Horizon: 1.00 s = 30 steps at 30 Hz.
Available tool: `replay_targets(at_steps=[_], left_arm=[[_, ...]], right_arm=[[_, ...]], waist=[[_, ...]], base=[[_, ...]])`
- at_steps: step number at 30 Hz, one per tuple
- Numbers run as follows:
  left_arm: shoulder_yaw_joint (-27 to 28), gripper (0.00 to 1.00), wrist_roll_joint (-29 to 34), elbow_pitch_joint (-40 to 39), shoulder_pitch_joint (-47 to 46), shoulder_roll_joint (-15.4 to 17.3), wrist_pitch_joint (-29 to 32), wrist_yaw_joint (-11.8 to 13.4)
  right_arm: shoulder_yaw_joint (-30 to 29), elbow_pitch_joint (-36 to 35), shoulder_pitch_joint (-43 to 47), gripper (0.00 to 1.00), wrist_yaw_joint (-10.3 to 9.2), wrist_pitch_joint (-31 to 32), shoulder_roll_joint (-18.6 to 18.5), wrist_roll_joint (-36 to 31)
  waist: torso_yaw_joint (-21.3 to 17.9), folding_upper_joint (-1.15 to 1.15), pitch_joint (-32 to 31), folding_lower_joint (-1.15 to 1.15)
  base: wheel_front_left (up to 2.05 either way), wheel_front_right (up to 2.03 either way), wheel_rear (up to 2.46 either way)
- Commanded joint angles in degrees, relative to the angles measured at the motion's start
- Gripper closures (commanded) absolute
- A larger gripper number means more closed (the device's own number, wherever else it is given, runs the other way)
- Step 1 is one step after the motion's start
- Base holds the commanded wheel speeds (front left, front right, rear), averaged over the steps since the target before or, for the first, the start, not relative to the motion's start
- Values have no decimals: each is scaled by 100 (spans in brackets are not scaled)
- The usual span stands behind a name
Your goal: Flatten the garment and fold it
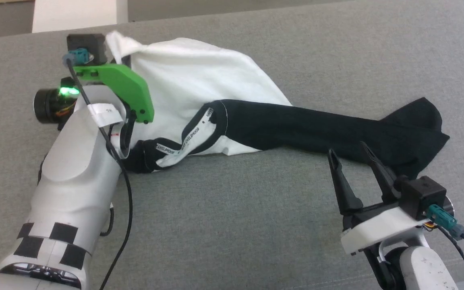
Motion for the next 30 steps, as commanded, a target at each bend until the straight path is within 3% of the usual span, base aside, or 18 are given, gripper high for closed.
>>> replay_targets(at_steps=[1,5,12,15,22,30], left_arm=[[14,0,-70,194,-62,-19,-12,-55],[-22,0,-159,572,8,-137,-176,-233],[80,0,-242,342,512,-422,-1551,-364],[203,0,-187,-215,932,-484,-1732,-369],[818,0,493,-2629,2494,-639,-1747,-351],[1395,0,896,-3746,3400,-894,-1748,-579]], right_arm=[[21,22,-102,0,-9,-5,1,35],[-12,45,-135,0,-9,-16,1,17],[-46,-38,-257,0,-9,85,-9,-151],[53,-81,-427,0,-9,224,-73,-233],[383,291,-1295,0,-9,1039,-154,-356],[619,1524,-2591,0,-9,2559,-217,-584]], waist=[[-69,0,118,0],[11,0,170,0],[402,0,35,0],[632,0,-39,0],[1222,0,-13,0],[1896,0,238,0]], base=[[0,0,0],[0,0,0],[0,0,0],[0,0,0],[0,0,0],[0,0,0]])
